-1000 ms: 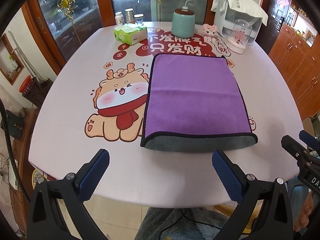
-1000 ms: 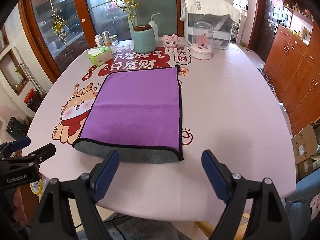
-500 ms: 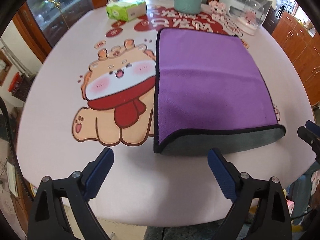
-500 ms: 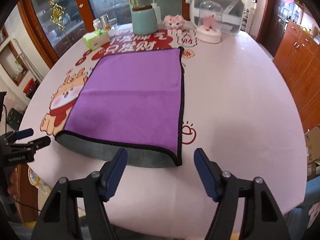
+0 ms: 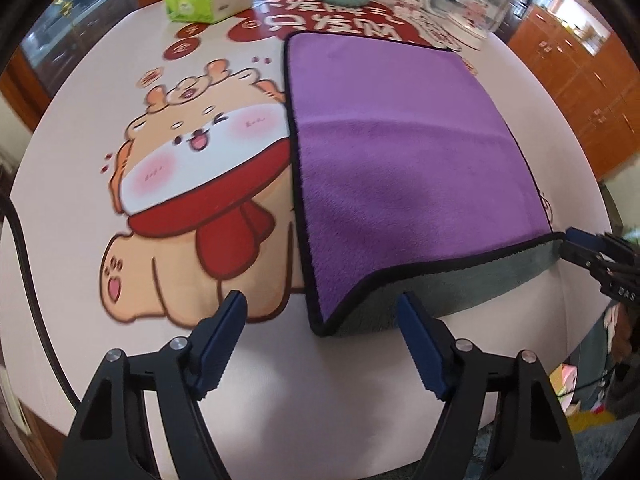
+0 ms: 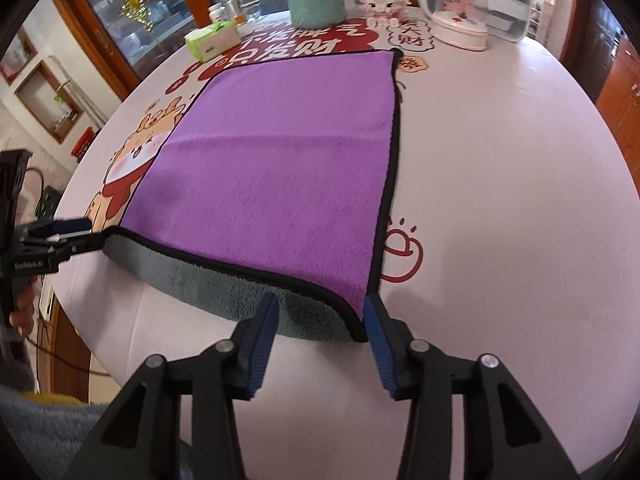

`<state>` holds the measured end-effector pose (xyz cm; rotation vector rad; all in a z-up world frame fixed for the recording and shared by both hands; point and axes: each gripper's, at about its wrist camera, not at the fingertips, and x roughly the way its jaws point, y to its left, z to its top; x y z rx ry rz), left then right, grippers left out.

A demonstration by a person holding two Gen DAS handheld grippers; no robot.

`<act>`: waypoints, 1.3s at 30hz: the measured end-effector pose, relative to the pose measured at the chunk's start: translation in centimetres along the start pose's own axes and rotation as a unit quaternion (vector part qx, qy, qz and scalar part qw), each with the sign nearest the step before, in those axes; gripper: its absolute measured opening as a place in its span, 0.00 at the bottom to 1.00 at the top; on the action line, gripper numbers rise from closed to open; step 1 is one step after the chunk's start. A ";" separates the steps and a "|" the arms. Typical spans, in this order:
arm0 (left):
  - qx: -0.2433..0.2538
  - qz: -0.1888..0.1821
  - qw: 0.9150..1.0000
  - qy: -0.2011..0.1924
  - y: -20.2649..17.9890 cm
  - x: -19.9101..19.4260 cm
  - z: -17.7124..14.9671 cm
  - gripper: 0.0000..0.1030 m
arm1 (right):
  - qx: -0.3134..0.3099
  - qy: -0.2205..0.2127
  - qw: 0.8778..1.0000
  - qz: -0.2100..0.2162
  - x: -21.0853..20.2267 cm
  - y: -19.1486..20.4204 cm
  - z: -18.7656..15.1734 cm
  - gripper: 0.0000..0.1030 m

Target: Fold towel

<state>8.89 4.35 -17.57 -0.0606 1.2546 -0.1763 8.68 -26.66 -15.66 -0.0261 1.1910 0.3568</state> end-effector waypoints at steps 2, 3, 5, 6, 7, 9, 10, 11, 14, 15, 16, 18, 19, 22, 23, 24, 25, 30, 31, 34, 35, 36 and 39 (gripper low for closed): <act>0.014 -0.009 1.000 0.007 -0.2 0.4 0.4 0.66 | -0.009 0.003 1.000 -0.001 0.2 0.0 0.0 0.39; 0.019 -0.013 1.000 0.012 -0.2 0.7 0.5 0.66 | -0.014 0.006 1.000 -0.001 0.3 -0.1 0.0 0.37; 0.028 -0.020 0.999 0.021 -0.4 1.1 0.7 0.63 | -0.021 0.010 1.000 0.000 0.6 -0.3 0.1 0.34; 0.032 -0.024 0.999 0.025 -0.4 1.4 0.8 0.63 | -0.023 0.013 1.000 0.000 0.7 -0.4 0.1 0.31; 0.034 -0.028 0.999 0.028 -0.4 1.5 0.9 0.62 | -0.025 0.016 1.000 0.001 0.7 -0.5 0.2 0.30; 0.037 -0.035 0.998 0.033 -0.5 1.8 1.1 0.62 | -0.028 0.020 0.999 0.005 0.8 -0.8 0.2 0.28; 0.039 -0.037 0.998 0.035 -0.5 1.9 1.1 0.62 | -0.030 0.022 0.999 0.007 0.9 -0.9 0.3 0.28; 0.041 -0.038 0.998 0.037 -0.5 1.9 1.1 0.62 | -0.032 0.023 0.999 0.008 0.9 -1.0 0.3 0.28; 0.046 -0.041 0.997 0.043 -0.6 2.1 1.2 0.61 | -0.042 0.029 0.999 0.007 1.2 -1.1 0.3 0.28; 0.048 -0.042 0.997 0.043 -0.7 2.3 1.1 0.60 | -0.045 0.031 0.998 0.007 1.3 -1.0 0.4 0.28; 0.051 -0.043 0.997 0.045 -0.9 2.4 1.1 0.55 | -0.047 0.032 0.998 0.006 1.4 -1.0 0.4 0.28; 0.053 -0.047 0.996 0.048 -1.2 2.6 1.2 0.51 | -0.051 0.034 0.998 0.008 1.6 -0.8 0.5 0.28; 0.055 -0.044 0.996 0.049 -1.3 2.6 1.3 0.51 | -0.053 0.035 0.998 0.008 1.6 -0.7 0.5 0.28; 0.058 -0.041 0.996 0.050 -1.7 2.8 1.3 0.48 | -0.062 0.036 0.997 0.007 1.8 -0.5 0.6 0.26; 0.058 -0.040 0.996 0.051 -1.7 2.8 1.4 0.44 | -0.063 0.036 0.997 0.007 1.8 -0.4 0.6 0.23; 0.058 -0.040 0.996 0.052 -1.6 2.8 1.4 0.43 | -0.064 0.036 0.997 0.005 1.8 -0.4 0.6 0.21; 0.058 -0.038 0.996 0.052 -1.7 2.8 1.4 0.40 | -0.064 0.035 0.997 0.005 1.8 -0.5 0.6 0.19; 0.051 -0.041 0.996 0.058 -1.2 2.8 1.4 0.30 | -0.057 0.033 0.998 0.010 1.7 -0.8 0.5 0.11; 0.051 -0.040 0.996 0.058 -1.2 2.7 1.4 0.30 | -0.056 0.032 0.998 0.011 1.6 -0.9 0.5 0.11; 0.049 -0.037 0.996 0.058 -1.0 2.5 1.3 0.30 | -0.056 0.029 0.998 0.014 1.3 -0.9 0.4 0.11; 0.051 -0.035 0.996 0.058 -0.9 2.4 1.3 0.30 | -0.056 0.028 0.998 0.014 1.3 -0.8 0.4 0.11; 0.053 -0.034 0.996 0.058 -0.9 2.3 1.2 0.30 | -0.056 0.027 0.998 0.014 1.3 -0.8 0.4 0.11; 0.058 -0.025 0.996 0.057 -1.0 2.0 1.3 0.30 | -0.054 0.026 0.998 0.014 1.3 -0.8 0.4 0.11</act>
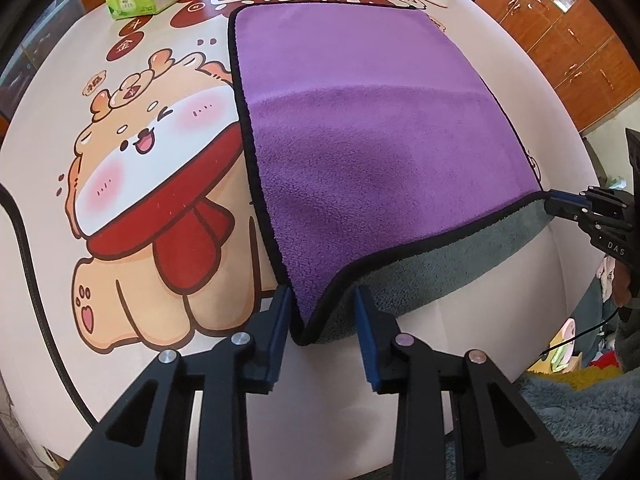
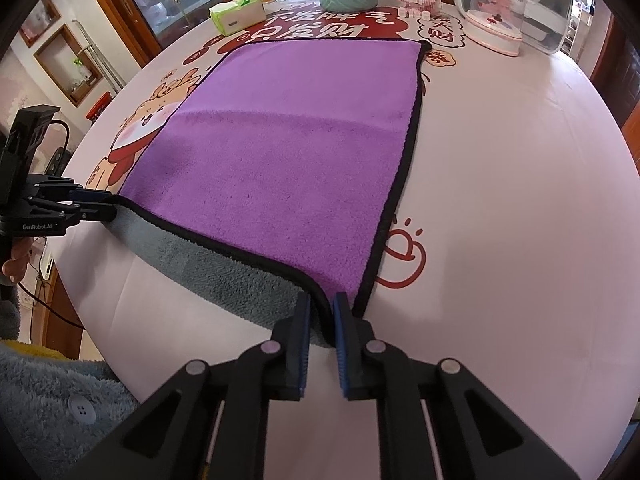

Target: Fold towel

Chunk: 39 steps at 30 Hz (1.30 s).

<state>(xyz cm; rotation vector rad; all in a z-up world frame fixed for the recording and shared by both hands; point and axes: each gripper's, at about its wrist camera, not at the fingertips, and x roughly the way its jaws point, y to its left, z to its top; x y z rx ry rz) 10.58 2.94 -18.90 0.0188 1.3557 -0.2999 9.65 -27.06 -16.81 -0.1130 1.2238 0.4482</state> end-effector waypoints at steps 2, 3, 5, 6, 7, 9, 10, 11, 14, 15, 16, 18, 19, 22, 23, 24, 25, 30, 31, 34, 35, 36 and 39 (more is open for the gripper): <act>0.001 0.006 1.000 -0.003 -0.1 -0.3 0.0 0.30 | 0.001 -0.001 1.000 0.001 -0.1 -0.1 0.0 0.11; 0.000 0.007 1.000 -0.005 0.0 -0.5 0.1 0.30 | 0.001 -0.002 1.000 0.001 -0.1 -0.1 -0.1 0.11; -0.002 0.003 1.000 -0.006 0.2 -0.7 0.0 0.30 | 0.001 -0.004 1.000 0.002 -0.2 -0.1 -0.1 0.11; -0.002 0.002 1.000 -0.005 0.2 -0.7 0.0 0.30 | 0.001 -0.005 1.000 0.002 -0.2 0.0 -0.1 0.11; -0.002 0.002 1.000 -0.003 0.2 -0.6 0.0 0.30 | 0.000 -0.006 1.000 0.001 -0.2 0.0 -0.1 0.11; -0.001 -0.001 1.000 0.001 0.2 -0.4 0.0 0.30 | -0.003 -0.006 1.000 0.002 -0.3 0.1 0.0 0.11; 0.002 -0.004 1.000 0.002 0.1 -0.4 -0.1 0.30 | -0.004 -0.006 1.000 0.002 -0.3 0.2 0.0 0.11; 0.004 -0.005 1.000 0.002 -0.1 -0.3 0.0 0.30 | -0.005 -0.007 1.000 0.002 -0.3 0.2 0.0 0.11; 0.023 -0.005 1.000 -0.001 -0.9 -0.4 -0.2 0.29 | -0.009 -0.006 1.000 0.002 -0.4 0.2 0.0 0.11; 0.029 -0.002 1.000 -0.002 -1.1 -0.4 -0.2 0.27 | -0.009 -0.006 1.000 0.002 -0.4 0.3 -0.1 0.11; 0.035 0.005 0.999 -0.005 -1.3 -0.5 -0.3 0.20 | -0.010 -0.006 1.000 0.002 -0.4 0.3 -0.1 0.11; 0.041 0.013 0.999 -0.005 -1.4 -0.5 -0.2 0.15 | -0.010 -0.006 1.000 0.002 -0.4 0.3 -0.1 0.11; 0.042 0.018 0.999 -0.005 -1.4 -0.5 -0.2 0.13 | -0.009 -0.007 1.000 0.001 -0.4 0.3 -0.1 0.11; 0.043 0.021 0.999 -0.005 -1.5 -0.5 -0.2 0.10 | -0.009 -0.007 1.000 0.001 -0.4 0.3 -0.1 0.11; 0.044 0.025 0.999 -0.005 -1.5 -0.6 -0.3 0.10 | -0.009 -0.007 1.000 0.001 -0.4 0.3 -0.1 0.11; 0.045 0.027 0.999 -0.005 -1.5 -0.5 -0.3 0.09 | -0.009 -0.009 1.000 0.001 -0.5 0.3 -0.1 0.08; 0.046 0.030 0.998 -0.004 -1.6 -0.5 -0.3 0.09 | -0.009 -0.010 1.000 0.000 -0.5 0.3 -0.1 0.07; 0.040 0.038 0.998 -0.005 -1.8 -0.4 -0.3 0.07 | -0.010 -0.018 1.000 -0.002 -1.0 0.5 0.1 0.05; 0.039 0.039 0.998 -0.009 -1.8 -0.6 -0.2 0.07 | -0.011 -0.021 1.000 -0.005 -1.2 0.6 0.1 0.05; 0.032 0.040 0.998 -0.021 -1.7 -1.6 0.2 0.07 | -0.008 -0.035 0.999 -0.007 -1.9 0.6 0.6 0.05; 0.030 0.041 0.998 -0.024 -1.6 -1.7 0.4 0.06 | -0.007 -0.039 0.999 -0.007 -2.1 0.6 0.8 0.05; 0.025 0.042 0.998 -0.028 -1.4 -2.1 0.7 0.06 | -0.004 -0.046 0.999 -0.007 -2.5 0.6 1.2 0.05; 0.009 0.047 0.998 -0.043 -1.0 -3.2 1.7 0.06 | 0.002 -0.065 0.998 -0.008 -3.6 0.7 2.3 0.04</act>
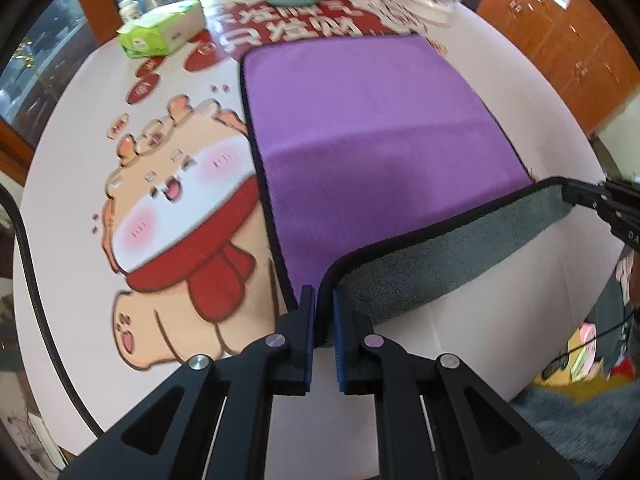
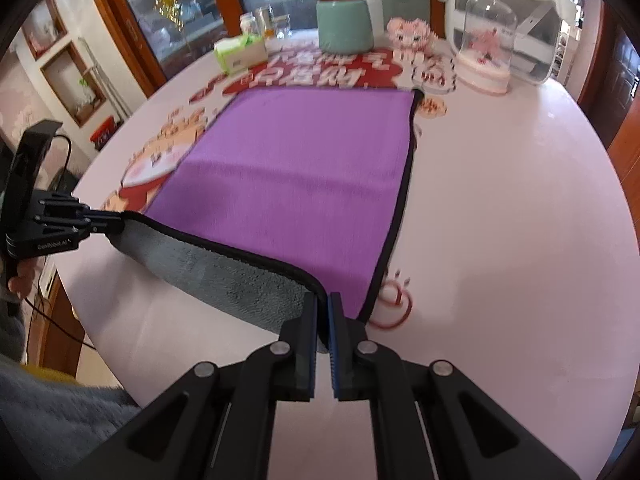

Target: Fold towel

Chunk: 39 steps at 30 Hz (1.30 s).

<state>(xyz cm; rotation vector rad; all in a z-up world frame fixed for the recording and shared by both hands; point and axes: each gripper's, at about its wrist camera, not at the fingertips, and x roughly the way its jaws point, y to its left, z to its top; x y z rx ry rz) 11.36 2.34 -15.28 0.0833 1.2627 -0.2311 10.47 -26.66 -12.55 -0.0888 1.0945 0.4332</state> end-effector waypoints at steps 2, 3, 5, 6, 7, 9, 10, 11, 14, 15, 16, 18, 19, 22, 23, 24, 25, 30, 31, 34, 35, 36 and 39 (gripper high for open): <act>-0.012 0.005 1.000 -0.015 0.4 -0.8 1.1 0.06 | -0.001 -0.016 1.000 -0.006 -0.7 0.1 1.1 0.04; -0.017 0.008 1.000 -0.024 0.5 -1.3 1.8 0.06 | 0.000 -0.024 1.000 -0.007 -1.0 0.1 1.8 0.04; -0.023 0.017 0.999 -0.044 1.0 -2.2 3.2 0.06 | 0.003 -0.039 0.999 -0.010 -1.6 -0.1 3.3 0.04; -0.023 0.023 0.998 -0.052 1.1 -2.6 3.9 0.06 | 0.005 -0.046 0.999 -0.013 -1.8 -0.2 4.0 0.04; -0.025 0.030 0.997 -0.064 1.3 -3.0 4.9 0.06 | 0.007 -0.052 0.998 -0.017 -2.0 -0.3 4.7 0.04; -0.028 0.036 0.996 -0.075 1.6 -3.4 6.4 0.06 | 0.014 -0.063 0.998 -0.026 -2.1 -0.7 6.7 0.04; -0.028 0.042 0.995 -0.081 1.8 -3.6 7.6 0.06 | 0.017 -0.067 0.997 -0.031 -2.1 -0.9 7.6 0.04; -0.027 0.046 0.995 -0.086 2.0 -3.6 8.5 0.06 | 0.020 -0.071 0.997 -0.036 -2.0 -1.1 8.5 0.04; -0.024 0.067 0.992 -0.104 2.4 -3.7 11.3 0.06 | 0.031 -0.083 0.995 -0.052 -1.5 -1.6 11.2 0.04; -0.025 0.073 0.991 -0.108 2.5 -3.7 12.2 0.06 | 0.033 -0.088 0.994 -0.059 -1.2 -1.8 12.4 0.04; -0.027 0.077 0.990 -0.112 2.7 -3.5 13.1 0.06 | 0.035 -0.090 0.993 -0.062 -1.0 -1.8 13.0 0.04; -0.031 0.082 0.989 -0.116 3.1 -3.1 14.8 0.06 | 0.043 -0.094 0.992 -0.072 0.0 -2.4 14.9 0.04; -0.033 0.083 0.989 -0.117 3.5 -2.7 15.7 0.06 | 0.048 -0.094 0.992 -0.074 0.3 -2.5 15.4 0.04; -0.039 0.086 0.989 -0.116 4.3 -1.3 17.7 0.06 | 0.066 -0.091 0.990 -0.082 2.1 -3.6 17.7 0.04; -0.041 0.088 0.989 -0.115 4.5 -0.8 18.4 0.06 | 0.070 -0.091 0.990 -0.084 2.6 -3.9 18.1 0.04; -0.043 0.089 0.989 -0.113 4.7 -0.3 19.0 0.06 | 0.074 -0.089 0.989 -0.087 3.3 -4.2 18.7 0.04; -0.046 0.090 0.989 -0.110 5.0 0.5 19.8 0.06 | 0.076 -0.087 0.989 -0.091 3.9 -4.4 19.2 0.04; -0.056 0.090 0.990 -0.090 5.7 4.6 21.9 0.06 | 0.095 -0.068 0.987 -0.106 7.7 -5.8 21.0 0.05; -0.057 0.090 0.991 -0.084 5.9 5.5 22.2 0.06 | 0.099 -0.064 0.987 -0.108 8.3 -6.0 21.2 0.05; -0.057 0.092 0.991 -0.072 6.1 7.7 22.8 0.06 | 0.107 -0.050 0.986 -0.115 10.5 -6.6 21.5 0.05; -0.057 0.092 0.992 -0.070 6.1 8.1 22.8 0.06 | 0.108 -0.044 0.986 -0.120 11.3 -6.8 21.6 0.05; -0.057 0.092 0.992 -0.068 6.1 8.8 23.0 0.06 | 0.109 -0.039 0.986 -0.124 11.9 -6.8 21.5 0.05; -0.059 0.091 0.992 -0.060 6.2 10.0 23.4 0.06 | 0.114 -0.026 0.985 -0.126 13.4 -7.3 21.4 0.05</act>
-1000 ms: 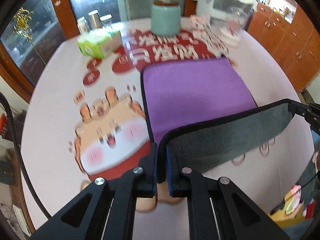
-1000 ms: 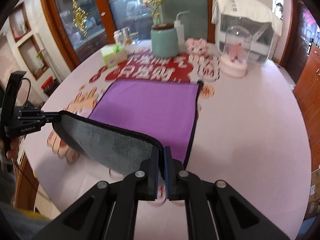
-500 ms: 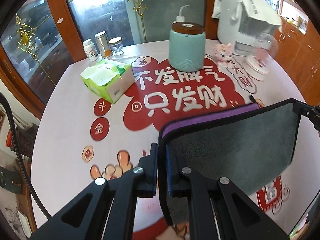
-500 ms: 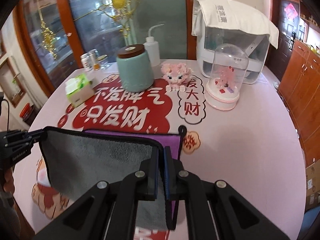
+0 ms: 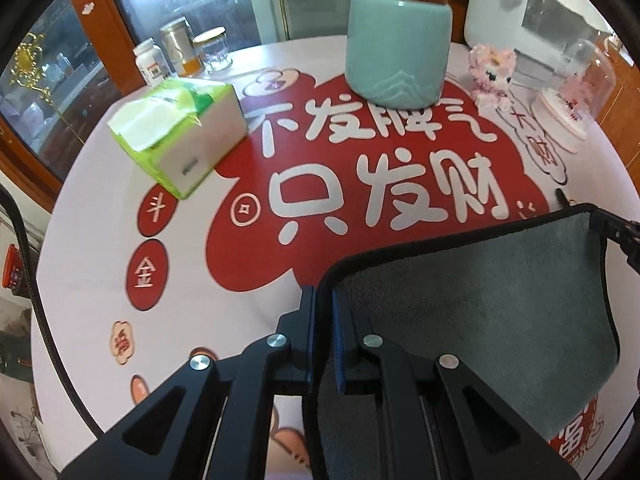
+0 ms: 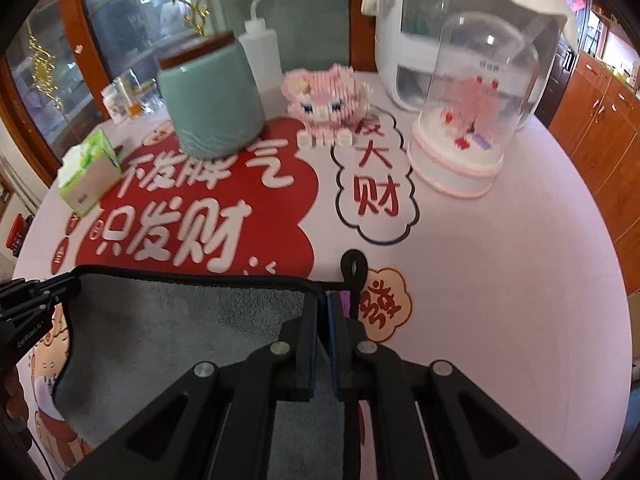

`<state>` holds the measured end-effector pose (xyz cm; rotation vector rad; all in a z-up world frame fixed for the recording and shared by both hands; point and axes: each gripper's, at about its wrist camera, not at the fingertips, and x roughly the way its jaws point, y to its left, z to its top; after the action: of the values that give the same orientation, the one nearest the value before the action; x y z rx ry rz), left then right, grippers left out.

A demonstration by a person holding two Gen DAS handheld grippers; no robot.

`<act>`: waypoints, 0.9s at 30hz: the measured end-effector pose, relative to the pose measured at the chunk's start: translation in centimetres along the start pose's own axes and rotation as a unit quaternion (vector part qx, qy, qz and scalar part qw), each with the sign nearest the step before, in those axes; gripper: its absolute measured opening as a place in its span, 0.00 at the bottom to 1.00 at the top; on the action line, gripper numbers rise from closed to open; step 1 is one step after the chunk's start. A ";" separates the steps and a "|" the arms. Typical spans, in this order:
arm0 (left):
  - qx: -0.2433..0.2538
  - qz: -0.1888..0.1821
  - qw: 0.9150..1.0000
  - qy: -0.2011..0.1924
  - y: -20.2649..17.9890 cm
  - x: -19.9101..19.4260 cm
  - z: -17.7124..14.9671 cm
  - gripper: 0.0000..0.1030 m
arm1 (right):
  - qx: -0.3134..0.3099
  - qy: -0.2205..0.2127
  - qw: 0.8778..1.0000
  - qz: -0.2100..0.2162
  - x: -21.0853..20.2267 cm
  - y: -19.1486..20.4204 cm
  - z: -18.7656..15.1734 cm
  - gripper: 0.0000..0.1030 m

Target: Fold towel

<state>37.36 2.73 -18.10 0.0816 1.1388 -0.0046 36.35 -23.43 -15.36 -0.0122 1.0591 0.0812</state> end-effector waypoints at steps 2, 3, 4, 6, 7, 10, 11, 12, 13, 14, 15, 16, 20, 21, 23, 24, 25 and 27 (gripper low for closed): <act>-0.003 0.000 1.000 0.006 0.0 0.9 0.2 0.06 | 0.001 0.007 1.000 -0.001 0.8 0.0 -0.1 0.05; -0.005 -0.001 1.000 0.009 0.1 1.3 0.3 0.06 | 0.000 0.010 1.000 -0.004 1.2 0.0 -0.2 0.05; -0.009 -0.001 1.000 0.011 0.2 1.7 0.3 0.08 | 0.000 0.013 1.000 -0.005 1.6 0.0 -0.3 0.05; -0.015 0.002 1.000 0.014 0.3 2.1 0.4 0.16 | 0.004 0.018 1.000 -0.008 2.0 -0.1 -0.4 0.06; -0.019 0.006 1.000 0.013 0.4 2.2 0.4 0.32 | 0.005 0.019 1.000 -0.011 2.1 -0.1 -0.4 0.08; -0.025 0.012 1.000 0.003 0.7 1.8 0.3 0.84 | 0.011 0.018 0.999 -0.028 1.7 -0.2 -0.4 0.19; -0.028 0.011 1.000 -0.001 0.8 1.5 0.3 0.88 | 0.013 0.013 0.999 -0.032 1.3 -0.3 -0.4 0.24; -0.030 0.011 0.999 -0.007 0.9 1.1 0.3 0.88 | 0.014 0.006 0.999 -0.035 0.8 -0.2 -0.3 0.30; -0.031 0.011 0.999 -0.011 0.9 0.8 0.3 0.88 | 0.013 -0.002 0.999 -0.037 0.2 -0.2 -0.3 0.33; -0.032 0.014 0.999 -0.011 0.9 0.5 0.3 0.89 | 0.011 -0.006 0.999 -0.037 -0.2 -0.1 -0.2 0.37; -0.032 0.015 0.999 -0.011 0.9 0.2 0.3 0.90 | 0.010 -0.012 0.999 -0.037 -0.9 0.0 -0.2 0.39; -0.033 0.013 0.999 -0.012 0.9 -0.1 0.3 0.93 | 0.009 -0.016 0.999 -0.033 -1.3 0.1 -0.2 0.39; -0.042 0.000 0.999 -0.016 0.8 -1.6 0.1 1.00 | 0.007 -0.024 1.000 -0.011 -3.0 0.8 -0.2 0.39; -0.043 -0.002 0.999 -0.017 0.7 -2.1 0.0 1.00 | 0.006 -0.026 1.000 -0.007 -3.4 1.0 -0.2 0.40; -0.043 -0.001 0.999 -0.023 0.6 -3.0 -0.2 1.00 | 0.007 -0.027 1.000 -0.001 -4.1 1.4 -0.5 0.45; -0.042 -0.002 0.999 -0.029 0.5 -3.6 -0.4 1.00 | 0.007 -0.026 1.000 0.000 -4.2 1.6 -0.5 0.53; -0.042 -0.001 0.999 -0.033 0.4 -4.1 -0.6 1.00 | 0.008 -0.027 1.000 0.002 -4.6 1.8 -0.6 0.55; -0.041 -0.001 0.998 -0.042 0.2 -5.4 -0.9 1.00 | 0.011 -0.039 0.999 0.005 -5.6 2.2 -1.0 0.63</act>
<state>34.24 2.76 -13.56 0.0064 1.0530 0.0371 32.62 -21.61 -10.93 0.0161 0.9817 0.0783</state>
